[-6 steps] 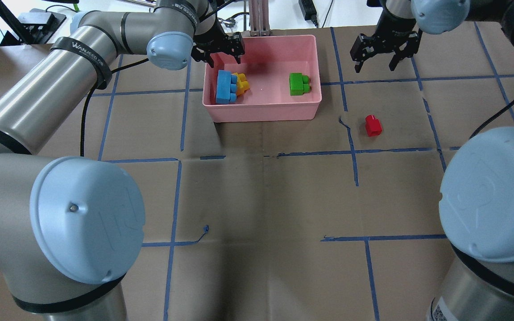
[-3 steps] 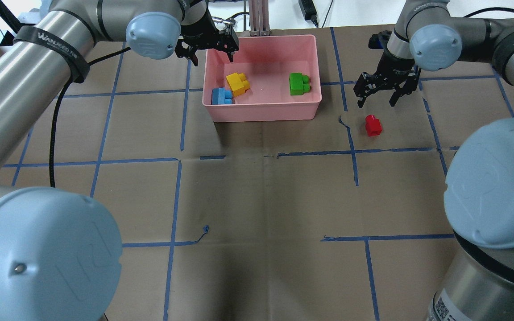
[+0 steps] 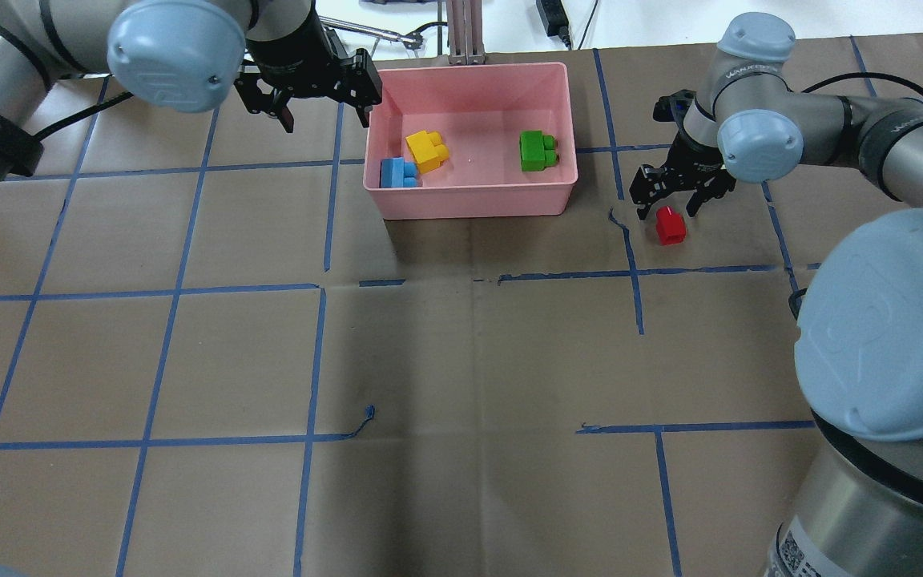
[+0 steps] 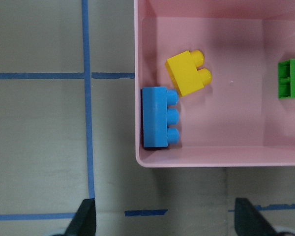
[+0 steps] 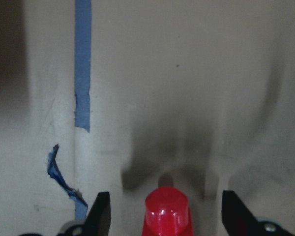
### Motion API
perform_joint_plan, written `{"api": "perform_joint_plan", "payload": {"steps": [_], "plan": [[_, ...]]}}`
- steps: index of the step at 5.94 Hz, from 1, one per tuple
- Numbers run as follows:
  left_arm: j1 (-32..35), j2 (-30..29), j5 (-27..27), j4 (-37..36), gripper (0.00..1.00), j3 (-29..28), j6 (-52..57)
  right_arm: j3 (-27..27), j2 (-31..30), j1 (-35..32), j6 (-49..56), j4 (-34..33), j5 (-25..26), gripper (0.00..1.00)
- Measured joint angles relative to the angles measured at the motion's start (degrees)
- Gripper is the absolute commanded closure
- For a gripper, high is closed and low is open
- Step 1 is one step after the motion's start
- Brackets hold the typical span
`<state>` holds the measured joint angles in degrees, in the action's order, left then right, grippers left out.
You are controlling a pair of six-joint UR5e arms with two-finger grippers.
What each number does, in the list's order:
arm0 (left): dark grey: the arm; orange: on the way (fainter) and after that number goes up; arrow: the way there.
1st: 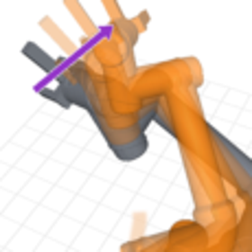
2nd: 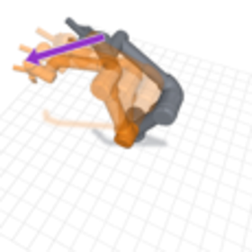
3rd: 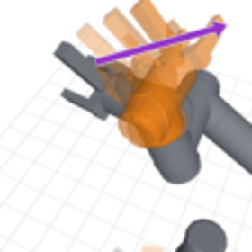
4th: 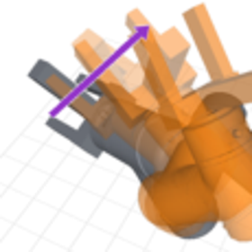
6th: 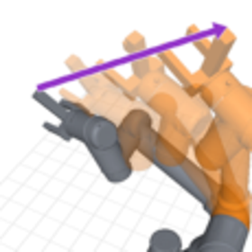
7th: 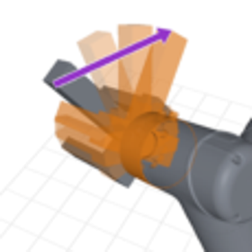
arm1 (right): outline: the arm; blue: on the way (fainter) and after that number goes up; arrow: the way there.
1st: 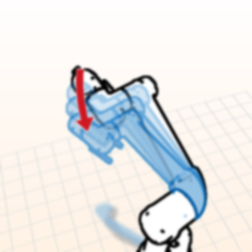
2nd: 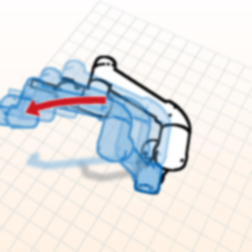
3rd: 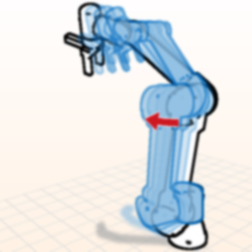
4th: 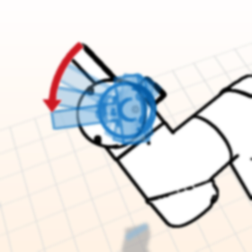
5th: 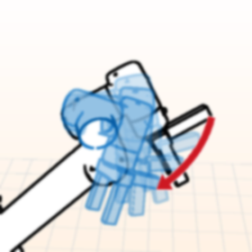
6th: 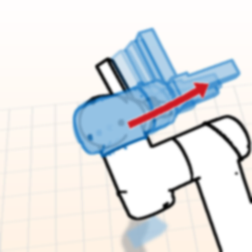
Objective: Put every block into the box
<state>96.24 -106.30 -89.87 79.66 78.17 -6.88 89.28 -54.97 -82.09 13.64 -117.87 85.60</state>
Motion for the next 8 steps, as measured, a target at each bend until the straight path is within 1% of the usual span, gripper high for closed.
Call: {"api": "perform_joint_plan", "payload": {"steps": [2, 4, 5, 6, 8], "plan": [[-0.87, 6.25, -0.66, 7.93, 0.01, 1.38, 0.11, 0.41, -0.07, 0.06, 0.12, -0.48, 0.11, 0.91], [-1.91, 9.87, -0.65, 11.15, 0.01, 2.67, 0.08, -0.5, -0.34, 0.08, 0.07, -0.16, 1.17, 0.91], [-2.11, 11.53, -0.63, 12.33, 0.01, 3.97, 0.07, -2.91, -0.5, 0.07, 0.07, 0.64, 1.32, 0.91], [-2.31, 12.59, -0.59, 12.57, 0.01, 4.95, 0.09, -7.18, -0.54, -0.06, -0.09, 3.45, 1.25, 0.91], [-2.48, 13.3, -0.47, 12.47, 0.0, 5.43, 0.08, -20.5, 0.06, -0.79, -1.66, 15.02, 0.18, 0.91]]}}
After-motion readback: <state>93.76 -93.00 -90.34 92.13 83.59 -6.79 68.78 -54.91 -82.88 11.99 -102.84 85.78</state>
